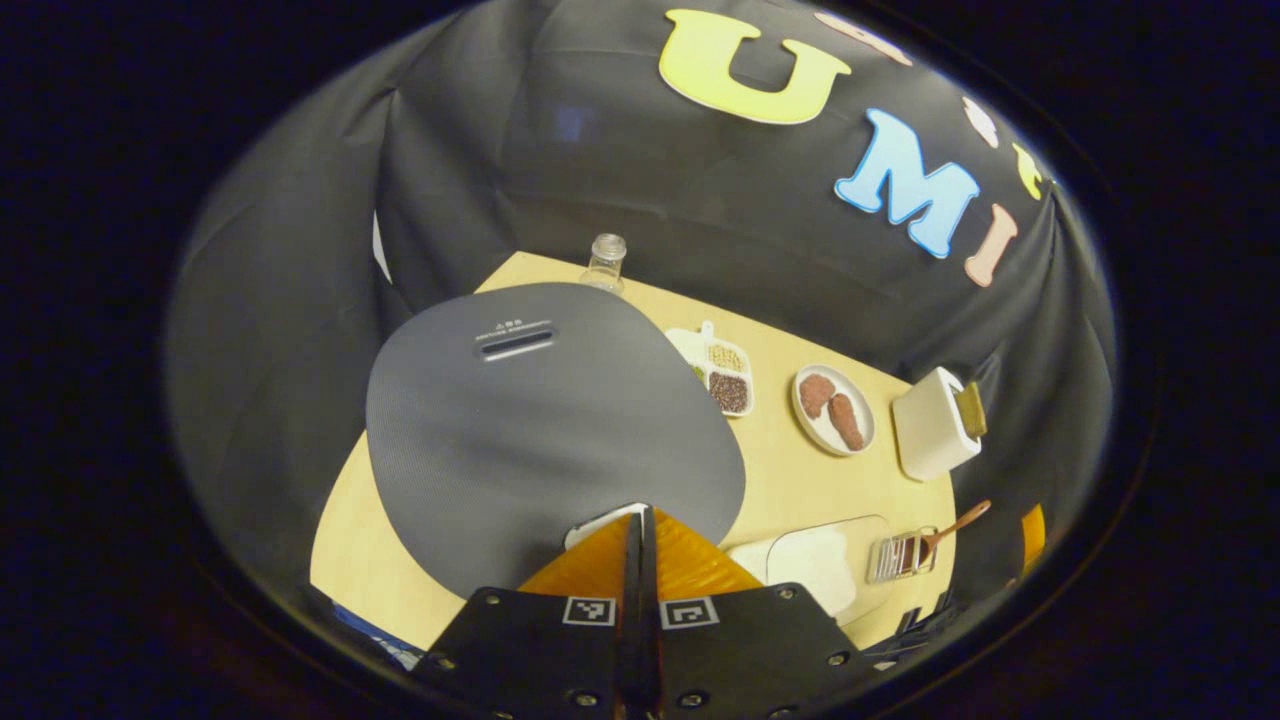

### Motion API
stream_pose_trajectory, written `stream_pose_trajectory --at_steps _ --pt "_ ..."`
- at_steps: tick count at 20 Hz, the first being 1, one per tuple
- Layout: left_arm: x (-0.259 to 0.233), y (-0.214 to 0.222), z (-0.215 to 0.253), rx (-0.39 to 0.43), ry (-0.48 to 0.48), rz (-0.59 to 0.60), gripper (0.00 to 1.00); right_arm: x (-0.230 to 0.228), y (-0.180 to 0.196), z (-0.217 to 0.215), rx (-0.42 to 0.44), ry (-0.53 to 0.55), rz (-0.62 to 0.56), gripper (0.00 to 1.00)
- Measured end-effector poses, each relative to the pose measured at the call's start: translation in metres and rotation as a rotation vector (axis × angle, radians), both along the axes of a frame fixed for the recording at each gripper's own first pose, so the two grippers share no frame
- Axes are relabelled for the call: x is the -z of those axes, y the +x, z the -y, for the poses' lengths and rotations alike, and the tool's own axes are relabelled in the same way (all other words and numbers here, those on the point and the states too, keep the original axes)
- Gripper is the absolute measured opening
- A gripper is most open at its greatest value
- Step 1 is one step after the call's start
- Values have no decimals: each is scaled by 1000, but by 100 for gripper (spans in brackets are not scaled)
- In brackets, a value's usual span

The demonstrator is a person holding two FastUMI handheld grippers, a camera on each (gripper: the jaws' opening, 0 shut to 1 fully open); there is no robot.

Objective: Close the left gripper, press the button to open the rice cooker; take a wooden spoon from the chopstick holder with the right hand, scoop a spoonful of rice and pour it into the rice cooker, then put the wooden spoon back into the chopstick holder.

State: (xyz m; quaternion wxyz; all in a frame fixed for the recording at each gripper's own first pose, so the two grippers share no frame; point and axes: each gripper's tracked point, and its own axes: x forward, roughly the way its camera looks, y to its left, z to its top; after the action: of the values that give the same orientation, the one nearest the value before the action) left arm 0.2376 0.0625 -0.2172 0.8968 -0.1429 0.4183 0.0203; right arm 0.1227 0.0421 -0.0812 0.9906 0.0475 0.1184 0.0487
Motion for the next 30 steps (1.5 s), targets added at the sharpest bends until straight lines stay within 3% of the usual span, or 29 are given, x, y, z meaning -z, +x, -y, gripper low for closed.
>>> stream_pose_trajectory --at_steps 8,13,20,24,27,29,30 --pt "7 -2 1 13 -89 -12 2 14 8 -2 -12 13 -51 97" --pt "6 -6 1 -29 -114 41 2 6 2 -5 -7 27 -38 97" --pt "-1 -10 -1 -109 -150 159 2 6 -37 -3 8 -9 -28 97" --pt "-5 -28 -11 -122 -82 228 2 12 -69 11 47 -48 -31 97" --pt "-6 -50 -1 -108 -146 234 2 18 -93 22 80 -62 -47 98" --pt "17 -76 11 -89 -190 155 1 23 -108 26 99 -70 -59 98" --pt "34 -96 11 -89 -162 100 0 26 -115 27 106 -74 -65 98"
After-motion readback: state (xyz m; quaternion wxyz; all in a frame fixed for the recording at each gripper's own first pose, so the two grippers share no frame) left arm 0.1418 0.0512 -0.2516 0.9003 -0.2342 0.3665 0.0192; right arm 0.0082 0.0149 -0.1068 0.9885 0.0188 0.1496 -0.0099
